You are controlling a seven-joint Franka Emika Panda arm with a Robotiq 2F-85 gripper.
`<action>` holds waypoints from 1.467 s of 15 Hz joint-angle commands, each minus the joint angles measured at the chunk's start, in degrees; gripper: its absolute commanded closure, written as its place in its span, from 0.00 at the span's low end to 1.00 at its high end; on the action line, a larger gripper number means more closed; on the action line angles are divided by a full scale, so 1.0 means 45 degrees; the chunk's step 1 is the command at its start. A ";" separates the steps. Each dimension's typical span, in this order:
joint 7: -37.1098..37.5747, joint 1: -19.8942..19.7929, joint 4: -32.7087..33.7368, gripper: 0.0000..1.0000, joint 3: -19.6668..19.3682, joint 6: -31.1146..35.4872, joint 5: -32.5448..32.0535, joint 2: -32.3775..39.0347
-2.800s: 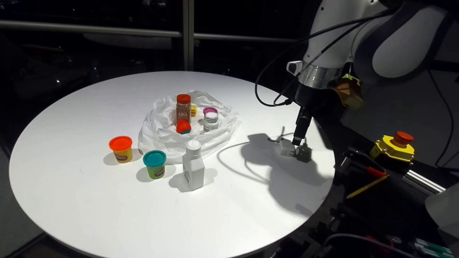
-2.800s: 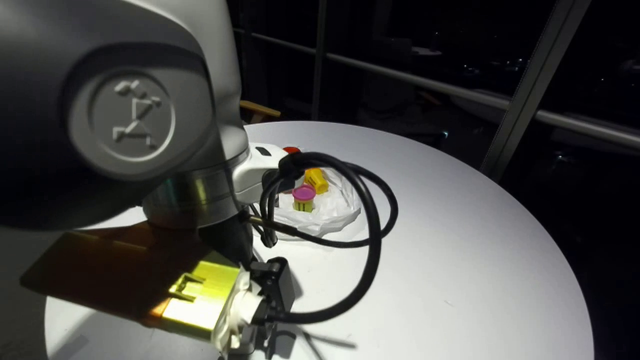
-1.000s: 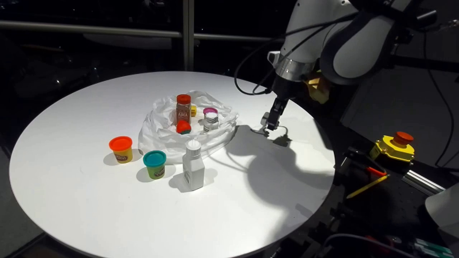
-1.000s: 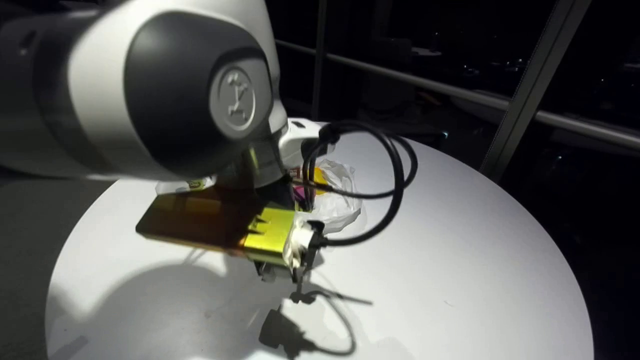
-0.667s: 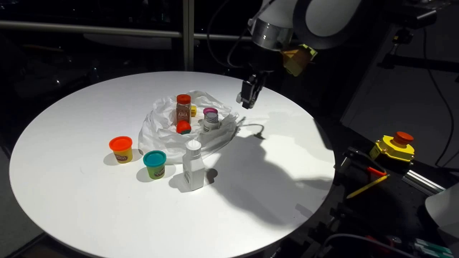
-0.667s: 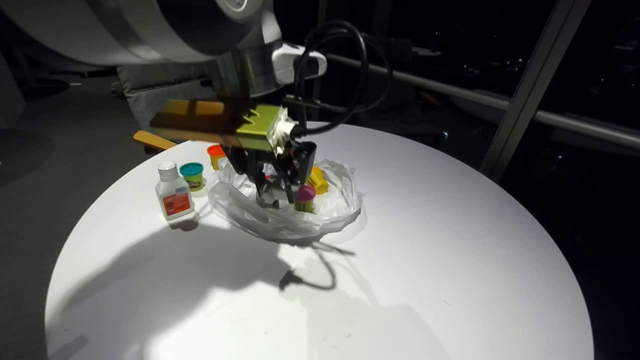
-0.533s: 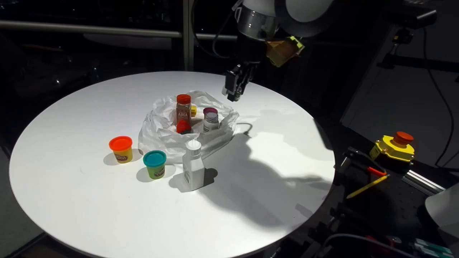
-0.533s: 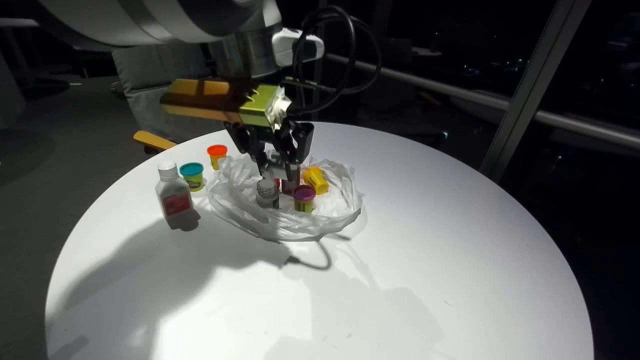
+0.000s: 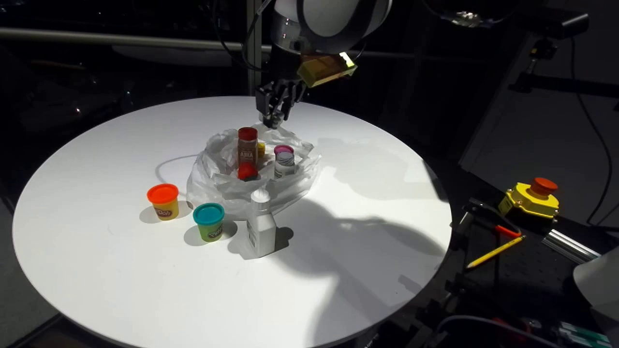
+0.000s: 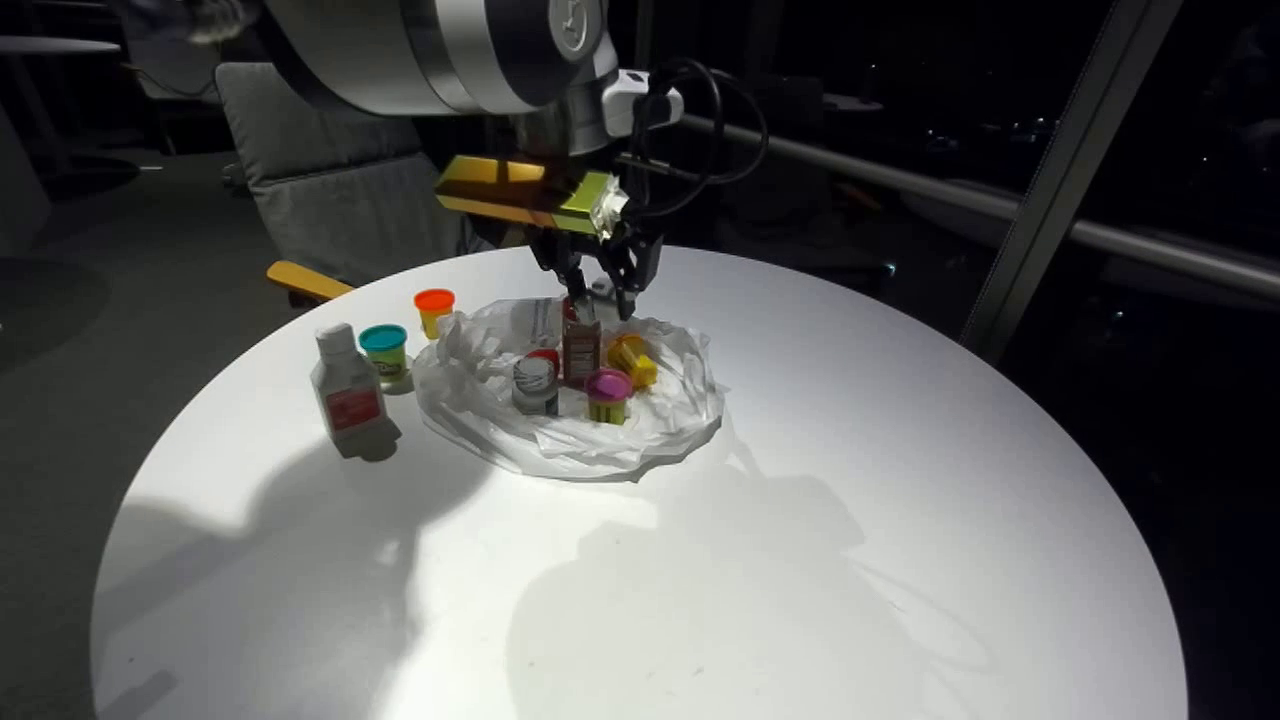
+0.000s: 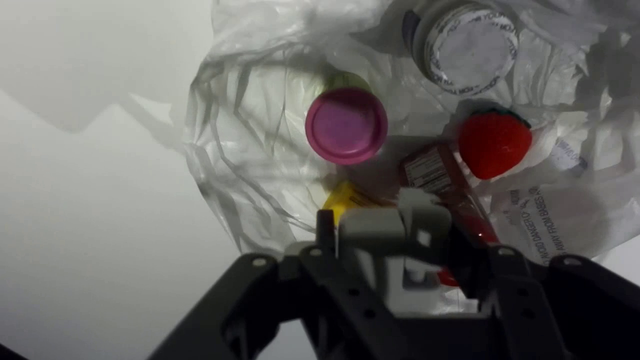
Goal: Put the bottles on the table in the plastic bag
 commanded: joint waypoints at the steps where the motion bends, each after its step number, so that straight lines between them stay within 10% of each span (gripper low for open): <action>1: 0.0292 -0.0150 0.1380 0.10 0.0126 -0.0199 0.0662 0.0810; 12: 0.2770 0.0543 -0.1499 0.00 0.0470 -0.2588 0.1655 -0.3998; 22: 0.6203 0.1029 -0.5346 0.00 0.3129 -0.2548 0.3312 -0.5890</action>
